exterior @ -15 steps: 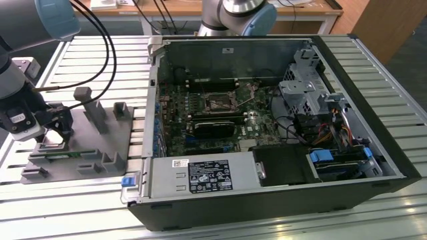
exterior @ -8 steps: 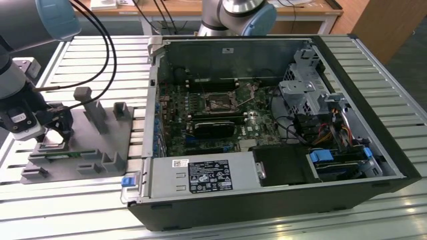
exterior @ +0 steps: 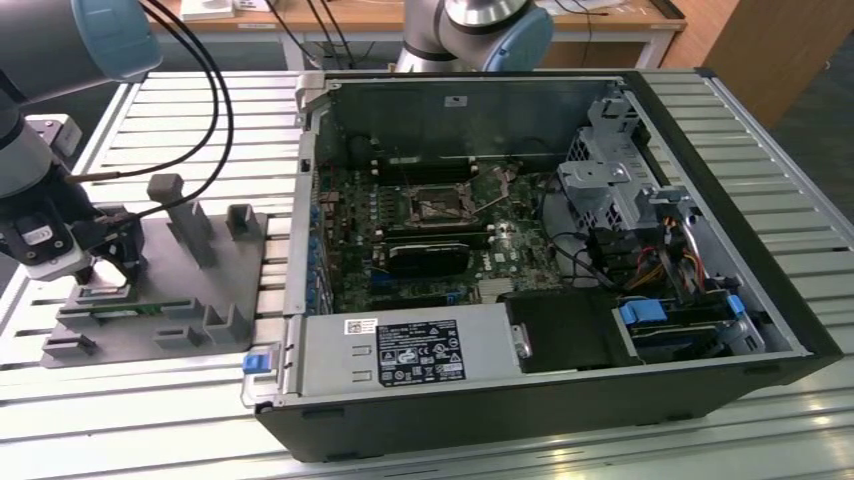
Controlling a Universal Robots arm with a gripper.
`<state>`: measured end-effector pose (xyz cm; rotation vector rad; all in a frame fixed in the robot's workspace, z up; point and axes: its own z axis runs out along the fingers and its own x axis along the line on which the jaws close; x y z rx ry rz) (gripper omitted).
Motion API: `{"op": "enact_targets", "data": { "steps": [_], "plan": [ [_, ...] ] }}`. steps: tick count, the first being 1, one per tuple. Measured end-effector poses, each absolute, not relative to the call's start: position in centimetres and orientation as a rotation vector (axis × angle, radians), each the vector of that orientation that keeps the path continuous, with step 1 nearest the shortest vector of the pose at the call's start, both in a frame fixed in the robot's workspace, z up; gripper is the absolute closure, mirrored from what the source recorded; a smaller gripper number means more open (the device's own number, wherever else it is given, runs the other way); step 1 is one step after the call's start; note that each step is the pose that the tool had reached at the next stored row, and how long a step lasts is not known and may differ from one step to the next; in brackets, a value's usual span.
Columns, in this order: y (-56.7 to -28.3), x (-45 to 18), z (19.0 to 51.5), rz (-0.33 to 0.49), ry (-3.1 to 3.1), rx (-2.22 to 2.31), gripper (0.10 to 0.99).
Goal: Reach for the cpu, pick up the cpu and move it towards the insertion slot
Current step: 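Pick up the cpu and move it towards the insertion slot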
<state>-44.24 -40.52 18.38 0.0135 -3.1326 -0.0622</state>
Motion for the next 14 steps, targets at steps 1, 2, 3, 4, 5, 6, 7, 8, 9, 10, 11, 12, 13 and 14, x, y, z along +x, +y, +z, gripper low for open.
{"op": "enact_targets", "data": {
  "steps": [1, 2, 3, 4, 5, 6, 7, 8, 9, 10, 11, 12, 13, 14],
  "plan": [
    [-40.5, -44.2, 18.4, -0.062, -3.133, 0.013, 0.545],
    [-40.5, -44.2, 18.4, -0.062, -3.133, 0.014, 0.545],
    [-40.5, -44.2, 18.5, -0.063, -3.133, 0.014, 0.545],
    [-40.5, -44.2, 18.6, -0.064, -3.133, 0.013, 0.545],
    [-40.5, -44.2, 18.7, -0.064, -3.133, 0.013, 0.545],
    [-40.5, -44.2, 18.9, -0.065, -3.133, 0.014, 0.545],
    [-40.5, -44.2, 19.0, -0.065, -3.133, 0.014, 0.545],
    [-40.5, -44.2, 19.1, -0.065, -3.133, 0.014, 0.545],
    [-40.5, -44.2, 19.2, -0.065, -3.133, 0.014, 0.545],
    [-40.5, -44.2, 19.3, -0.065, -3.133, 0.014, 0.545],
    [-40.5, -44.2, 19.4, -0.065, -3.133, 0.014, 0.545],
    [-40.5, -44.2, 19.4, -0.066, -3.133, 0.014, 0.545],
    [-40.5, -44.2, 19.4, -0.066, -3.133, 0.014, 0.545],
    [-40.5, -44.2, 19.4, -0.066, -3.133, 0.014, 0.545]
  ]
}}
